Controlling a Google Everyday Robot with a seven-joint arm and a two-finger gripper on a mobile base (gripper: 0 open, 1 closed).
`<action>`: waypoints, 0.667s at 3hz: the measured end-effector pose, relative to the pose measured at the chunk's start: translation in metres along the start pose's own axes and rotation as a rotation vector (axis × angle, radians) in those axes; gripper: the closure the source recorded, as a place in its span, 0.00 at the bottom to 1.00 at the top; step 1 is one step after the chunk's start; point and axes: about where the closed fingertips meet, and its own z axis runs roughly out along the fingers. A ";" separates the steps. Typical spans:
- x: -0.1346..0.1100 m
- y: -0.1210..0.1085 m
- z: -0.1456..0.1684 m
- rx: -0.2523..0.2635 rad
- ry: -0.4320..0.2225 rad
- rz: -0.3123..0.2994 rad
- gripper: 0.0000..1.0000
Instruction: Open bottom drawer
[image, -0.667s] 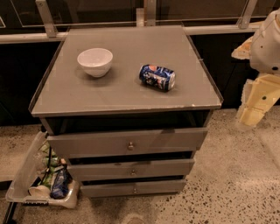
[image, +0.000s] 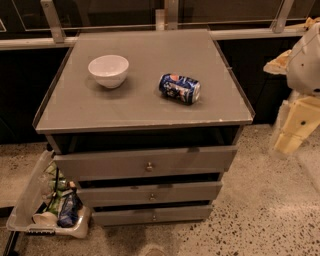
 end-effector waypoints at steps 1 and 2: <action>-0.002 0.028 0.019 -0.016 -0.068 -0.022 0.00; 0.002 0.064 0.059 -0.052 -0.151 -0.054 0.00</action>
Offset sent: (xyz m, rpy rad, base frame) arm -0.0644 0.0333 -0.1213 0.2227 0.0012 0.1530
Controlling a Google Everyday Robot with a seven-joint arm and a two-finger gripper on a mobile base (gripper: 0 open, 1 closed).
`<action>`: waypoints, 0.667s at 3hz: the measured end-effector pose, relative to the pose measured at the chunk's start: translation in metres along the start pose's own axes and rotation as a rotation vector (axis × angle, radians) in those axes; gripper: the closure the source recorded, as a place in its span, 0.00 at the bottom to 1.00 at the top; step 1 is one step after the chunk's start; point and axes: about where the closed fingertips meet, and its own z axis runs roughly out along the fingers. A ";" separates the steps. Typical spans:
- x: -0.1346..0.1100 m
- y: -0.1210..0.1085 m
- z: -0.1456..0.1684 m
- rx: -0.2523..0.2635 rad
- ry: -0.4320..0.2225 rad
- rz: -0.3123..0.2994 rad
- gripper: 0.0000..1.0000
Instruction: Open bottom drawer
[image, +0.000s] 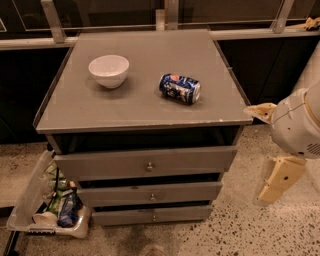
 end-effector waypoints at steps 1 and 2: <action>0.000 0.000 0.000 0.000 0.000 0.000 0.00; -0.004 0.006 -0.008 0.019 -0.007 -0.025 0.00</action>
Offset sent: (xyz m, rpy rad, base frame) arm -0.0174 0.0024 0.0162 -0.0042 -0.0629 0.0379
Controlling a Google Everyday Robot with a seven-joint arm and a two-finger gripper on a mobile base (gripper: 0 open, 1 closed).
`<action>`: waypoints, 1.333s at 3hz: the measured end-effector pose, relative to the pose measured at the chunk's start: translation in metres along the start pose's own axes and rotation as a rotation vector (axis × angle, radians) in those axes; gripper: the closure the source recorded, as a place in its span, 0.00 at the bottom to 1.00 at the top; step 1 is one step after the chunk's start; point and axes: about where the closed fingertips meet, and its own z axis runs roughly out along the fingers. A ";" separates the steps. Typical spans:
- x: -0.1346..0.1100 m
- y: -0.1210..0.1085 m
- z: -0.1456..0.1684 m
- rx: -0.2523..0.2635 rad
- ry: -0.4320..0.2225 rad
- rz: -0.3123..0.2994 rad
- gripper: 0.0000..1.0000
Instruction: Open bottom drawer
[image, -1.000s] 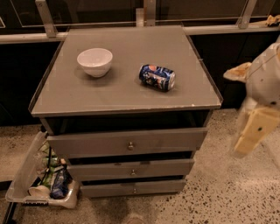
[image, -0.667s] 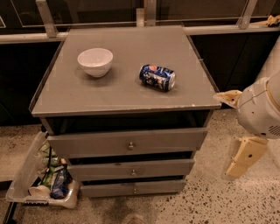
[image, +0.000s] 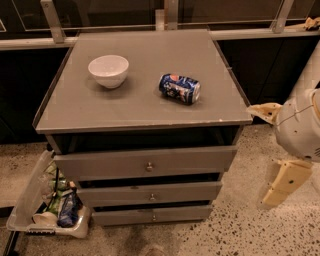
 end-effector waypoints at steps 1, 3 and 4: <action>0.006 0.003 0.022 -0.016 -0.067 0.016 0.00; 0.026 -0.014 0.095 0.057 -0.177 0.046 0.00; 0.027 -0.025 0.094 0.100 -0.177 0.047 0.00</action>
Offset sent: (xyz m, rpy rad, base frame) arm 0.0465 -0.0002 -0.0986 0.2286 -0.0672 -0.0262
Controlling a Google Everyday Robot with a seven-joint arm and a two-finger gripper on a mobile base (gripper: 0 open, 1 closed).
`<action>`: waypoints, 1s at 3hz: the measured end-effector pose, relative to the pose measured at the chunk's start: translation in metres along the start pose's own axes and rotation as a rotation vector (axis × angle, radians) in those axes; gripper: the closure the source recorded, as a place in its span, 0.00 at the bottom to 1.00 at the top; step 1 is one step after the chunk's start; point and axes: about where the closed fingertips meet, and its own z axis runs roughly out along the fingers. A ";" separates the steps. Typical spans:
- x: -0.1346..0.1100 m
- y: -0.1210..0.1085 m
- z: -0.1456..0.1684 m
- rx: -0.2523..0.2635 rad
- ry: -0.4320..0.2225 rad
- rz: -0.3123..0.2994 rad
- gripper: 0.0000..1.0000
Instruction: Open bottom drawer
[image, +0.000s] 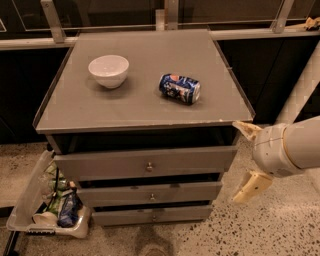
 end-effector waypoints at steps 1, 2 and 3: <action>-0.001 0.001 0.000 -0.002 -0.003 -0.002 0.00; 0.007 0.022 0.025 -0.046 -0.027 0.012 0.00; 0.029 0.054 0.070 -0.085 -0.028 0.010 0.00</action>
Offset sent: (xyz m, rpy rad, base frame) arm -0.0258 0.0246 -0.0837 0.0863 0.1058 0.0517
